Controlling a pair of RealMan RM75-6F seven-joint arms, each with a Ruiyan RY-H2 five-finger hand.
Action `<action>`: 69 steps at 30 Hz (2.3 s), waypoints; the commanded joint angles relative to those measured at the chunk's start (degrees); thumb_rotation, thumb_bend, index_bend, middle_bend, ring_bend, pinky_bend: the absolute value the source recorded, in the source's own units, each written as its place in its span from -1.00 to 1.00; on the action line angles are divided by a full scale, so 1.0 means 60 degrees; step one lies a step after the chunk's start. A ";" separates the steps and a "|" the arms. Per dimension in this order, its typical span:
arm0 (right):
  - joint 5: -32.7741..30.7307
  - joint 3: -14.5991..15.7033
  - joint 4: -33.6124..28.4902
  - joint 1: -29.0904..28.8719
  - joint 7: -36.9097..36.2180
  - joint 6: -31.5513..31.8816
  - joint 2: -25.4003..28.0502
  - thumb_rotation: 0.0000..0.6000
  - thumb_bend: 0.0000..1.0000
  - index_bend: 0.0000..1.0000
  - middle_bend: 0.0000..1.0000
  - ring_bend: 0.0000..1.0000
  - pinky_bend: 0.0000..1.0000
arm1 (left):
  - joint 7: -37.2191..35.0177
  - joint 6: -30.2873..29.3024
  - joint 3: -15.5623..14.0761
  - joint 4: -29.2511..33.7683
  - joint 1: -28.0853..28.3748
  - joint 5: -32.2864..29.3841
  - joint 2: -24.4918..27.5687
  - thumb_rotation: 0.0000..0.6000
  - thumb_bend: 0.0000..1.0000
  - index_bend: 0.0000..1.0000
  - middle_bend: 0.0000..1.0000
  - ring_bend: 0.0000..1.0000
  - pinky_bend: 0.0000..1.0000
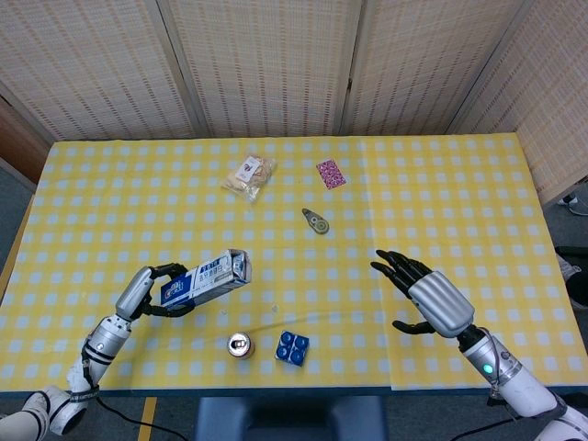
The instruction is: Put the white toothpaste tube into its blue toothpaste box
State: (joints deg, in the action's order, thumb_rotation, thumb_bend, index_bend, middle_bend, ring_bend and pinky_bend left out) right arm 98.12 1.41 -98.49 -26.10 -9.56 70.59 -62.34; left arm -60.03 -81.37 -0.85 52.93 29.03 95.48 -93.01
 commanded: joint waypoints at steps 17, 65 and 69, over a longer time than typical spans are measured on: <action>-0.1052 0.0002 0.0921 0.1134 0.1718 0.0739 -0.0819 1.00 -0.59 -1.00 -1.00 -1.00 -1.00 | 0.0101 0.0389 -0.0474 -0.2812 -0.0277 -0.0057 -0.1029 1.00 -0.57 0.50 0.58 0.23 0.47; -0.0421 0.0097 0.1583 0.1598 0.0601 0.1267 -0.0964 1.00 -0.59 -1.00 -1.00 -1.00 -1.00 | 0.3086 0.1759 -0.0363 -0.2885 -0.0161 -0.0588 -0.1687 1.00 -0.62 -0.76 -0.80 -1.00 -1.00; -0.0322 0.0152 0.1547 0.1684 0.0521 0.1398 -0.0877 1.00 -0.59 -1.00 -1.00 -1.00 -1.00 | 0.3293 0.1511 -0.0240 -0.1631 -0.0139 -0.0610 -0.1027 1.00 -0.68 -0.90 -0.99 -1.00 -1.00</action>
State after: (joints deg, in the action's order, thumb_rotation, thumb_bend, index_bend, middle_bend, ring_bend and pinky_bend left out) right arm 96.12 2.28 -89.17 -16.08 -6.37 78.88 -67.69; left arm -41.14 -71.03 -3.11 38.51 28.12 92.18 -102.04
